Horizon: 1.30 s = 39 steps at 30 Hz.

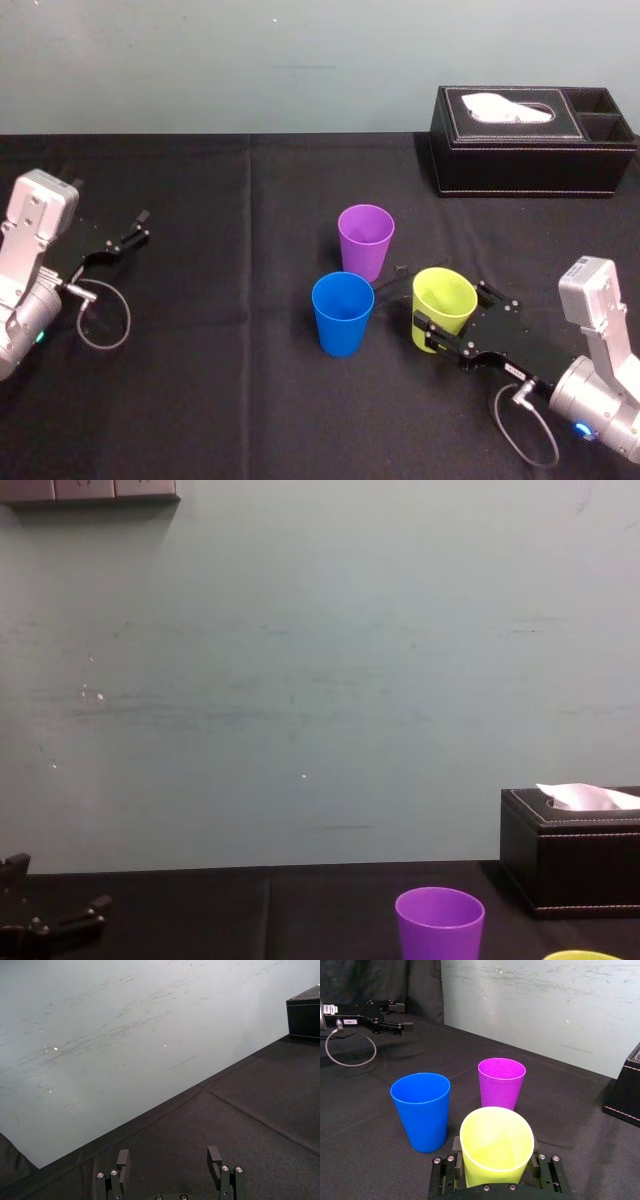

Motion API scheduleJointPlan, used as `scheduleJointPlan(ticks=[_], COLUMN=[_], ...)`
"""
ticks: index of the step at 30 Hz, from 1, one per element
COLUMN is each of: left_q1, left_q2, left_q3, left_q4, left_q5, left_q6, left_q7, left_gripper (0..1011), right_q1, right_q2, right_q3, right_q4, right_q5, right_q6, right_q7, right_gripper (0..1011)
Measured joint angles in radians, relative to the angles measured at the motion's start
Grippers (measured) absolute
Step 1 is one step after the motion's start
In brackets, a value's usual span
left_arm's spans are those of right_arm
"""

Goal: Stack the three plastic cups sequentially using one hand.

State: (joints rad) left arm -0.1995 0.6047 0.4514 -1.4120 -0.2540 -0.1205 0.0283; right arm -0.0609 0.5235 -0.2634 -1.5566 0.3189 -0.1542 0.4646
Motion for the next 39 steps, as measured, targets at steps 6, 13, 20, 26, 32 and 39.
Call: scheduleJointPlan(ticks=[6, 13, 20, 26, 32, 39], left_q1=[0.0, 0.0, 0.0, 0.0, 0.0, 0.0], left_q2=[0.0, 0.0, 0.0, 0.0, 0.0, 0.0], left_q3=[0.0, 0.0, 0.0, 0.0, 0.0, 0.0], left_q4=[0.0, 0.0, 0.0, 0.0, 0.0, 0.0], left_q5=[0.0, 0.0, 0.0, 0.0, 0.0, 0.0], left_q6=[0.0, 0.0, 0.0, 0.0, 0.0, 0.0], left_q7=[0.0, 0.0, 0.0, 0.0, 0.0, 0.0], left_gripper=[1011, 1011, 1011, 1011, 1011, 1011], right_q1=[-0.011, -0.042, -0.046, -0.005, 0.058, 0.132], right_q2=[0.002, 0.019, 0.032, 0.036, 0.027, 0.005], right_q3=[0.012, 0.042, 0.064, 0.063, 0.04, 0.003], right_q4=[-0.02, -0.094, -0.173, -0.212, -0.216, -0.187], right_q5=[-0.002, 0.004, 0.004, 0.006, -0.002, -0.026], right_q6=[-0.001, 0.019, 0.09, 0.181, 0.233, 0.251], right_q7=[-0.005, -0.015, -0.04, -0.053, -0.06, -0.062], right_gripper=[742, 743, 743, 742, 742, 742])
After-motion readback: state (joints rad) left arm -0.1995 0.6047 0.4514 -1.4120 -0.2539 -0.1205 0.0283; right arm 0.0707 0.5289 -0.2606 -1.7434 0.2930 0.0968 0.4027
